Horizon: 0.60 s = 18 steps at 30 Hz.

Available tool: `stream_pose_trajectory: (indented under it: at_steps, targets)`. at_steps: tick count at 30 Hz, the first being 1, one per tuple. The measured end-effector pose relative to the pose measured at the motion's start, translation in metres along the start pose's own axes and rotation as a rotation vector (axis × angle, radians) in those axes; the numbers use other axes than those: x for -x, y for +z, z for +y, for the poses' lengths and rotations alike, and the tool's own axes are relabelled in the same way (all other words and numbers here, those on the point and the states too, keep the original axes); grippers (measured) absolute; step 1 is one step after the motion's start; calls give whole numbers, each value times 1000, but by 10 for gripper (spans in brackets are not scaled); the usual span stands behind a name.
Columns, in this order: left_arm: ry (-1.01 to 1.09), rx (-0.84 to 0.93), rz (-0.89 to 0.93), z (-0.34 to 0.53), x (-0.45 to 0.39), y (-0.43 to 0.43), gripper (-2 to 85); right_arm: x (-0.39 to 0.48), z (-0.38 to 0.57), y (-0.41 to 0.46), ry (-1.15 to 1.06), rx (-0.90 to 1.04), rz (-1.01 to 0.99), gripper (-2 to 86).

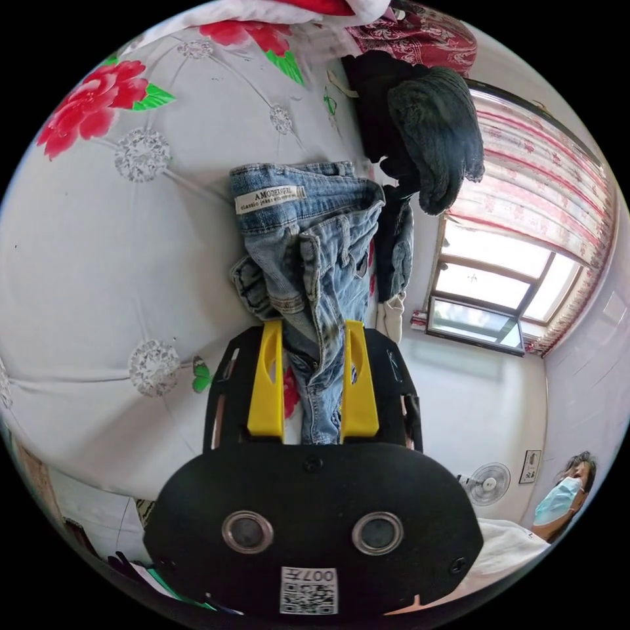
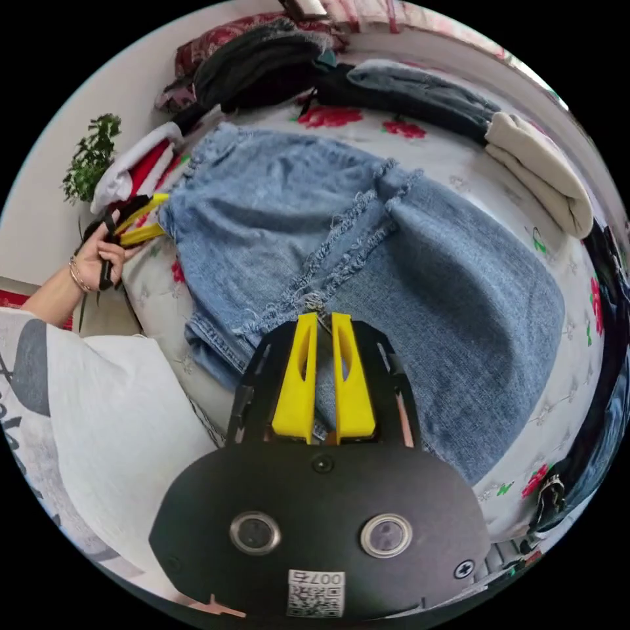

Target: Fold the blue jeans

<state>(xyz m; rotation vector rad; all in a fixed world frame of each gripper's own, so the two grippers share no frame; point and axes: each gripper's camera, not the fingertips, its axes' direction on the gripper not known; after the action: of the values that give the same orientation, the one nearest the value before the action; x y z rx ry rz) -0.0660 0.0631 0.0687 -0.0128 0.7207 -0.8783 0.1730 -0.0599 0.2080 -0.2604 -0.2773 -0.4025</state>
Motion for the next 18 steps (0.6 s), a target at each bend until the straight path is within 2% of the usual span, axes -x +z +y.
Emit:
stream_pose_trajectory:
  at_steps: [2,4,7,9,12,14,18]
  targets:
    - [-13,-2,0,0,5,1,123,-2,0,-13,-52,-3,-98,6]
    - [-32,-1,17,-1,11,2,119,7,5,-51,-112,-158,-245,2]
    - [-58,8,41,-1,22,4,107,23,2,-70,-116,-216,-178,1]
    - [-81,3,46,1,30,7,87,18,-2,-58,-53,-180,-83,3]
    - [-76,-17,28,8,36,11,55,6,-6,-11,-86,79,-125,8]
    - [-60,-35,27,12,37,13,37,2,3,-17,-108,7,-130,9]
    - [57,-82,20,25,21,14,12,-12,1,-32,-99,25,-267,3]
